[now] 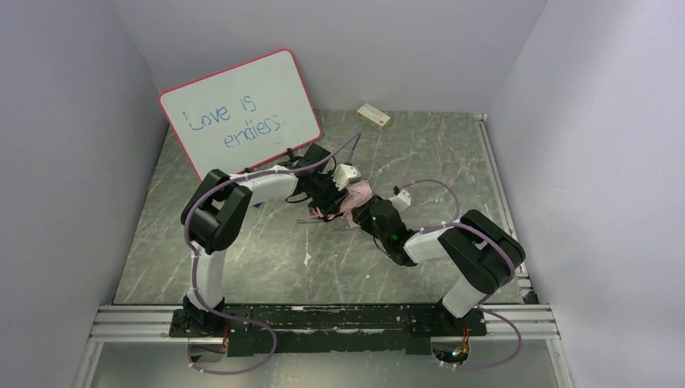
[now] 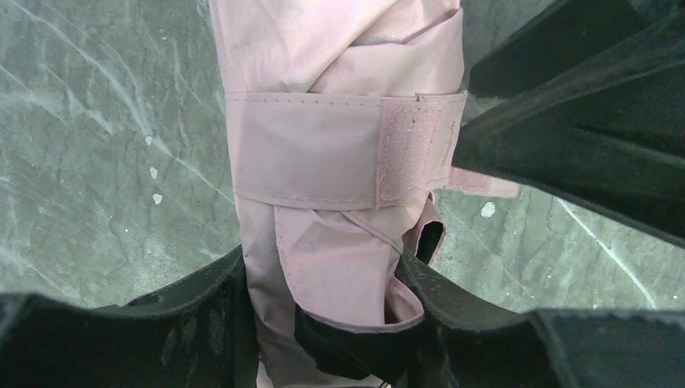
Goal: Put away the umbrella
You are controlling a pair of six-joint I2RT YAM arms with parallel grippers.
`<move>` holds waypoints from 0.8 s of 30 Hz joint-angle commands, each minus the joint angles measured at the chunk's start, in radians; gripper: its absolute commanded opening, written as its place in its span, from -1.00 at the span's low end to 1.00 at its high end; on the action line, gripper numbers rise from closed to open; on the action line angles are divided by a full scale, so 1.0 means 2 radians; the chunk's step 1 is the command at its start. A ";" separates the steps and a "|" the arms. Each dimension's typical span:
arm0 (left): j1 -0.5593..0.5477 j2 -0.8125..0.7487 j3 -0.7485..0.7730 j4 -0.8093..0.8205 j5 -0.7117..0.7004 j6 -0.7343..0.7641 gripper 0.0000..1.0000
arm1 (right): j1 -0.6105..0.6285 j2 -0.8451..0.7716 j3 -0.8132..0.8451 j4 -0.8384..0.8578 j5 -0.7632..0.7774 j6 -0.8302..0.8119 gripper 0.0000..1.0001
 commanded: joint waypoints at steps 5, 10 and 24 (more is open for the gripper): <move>-0.007 0.051 -0.015 -0.031 -0.060 0.008 -0.90 | -0.018 0.006 -0.002 -0.013 -0.014 -0.125 -0.03; -0.008 0.050 -0.016 -0.032 -0.061 0.008 -0.91 | -0.030 0.027 0.002 0.017 -0.075 -0.139 -0.03; -0.007 0.049 -0.015 -0.033 -0.062 0.009 -0.90 | -0.030 0.060 0.011 0.035 -0.168 -0.114 -0.06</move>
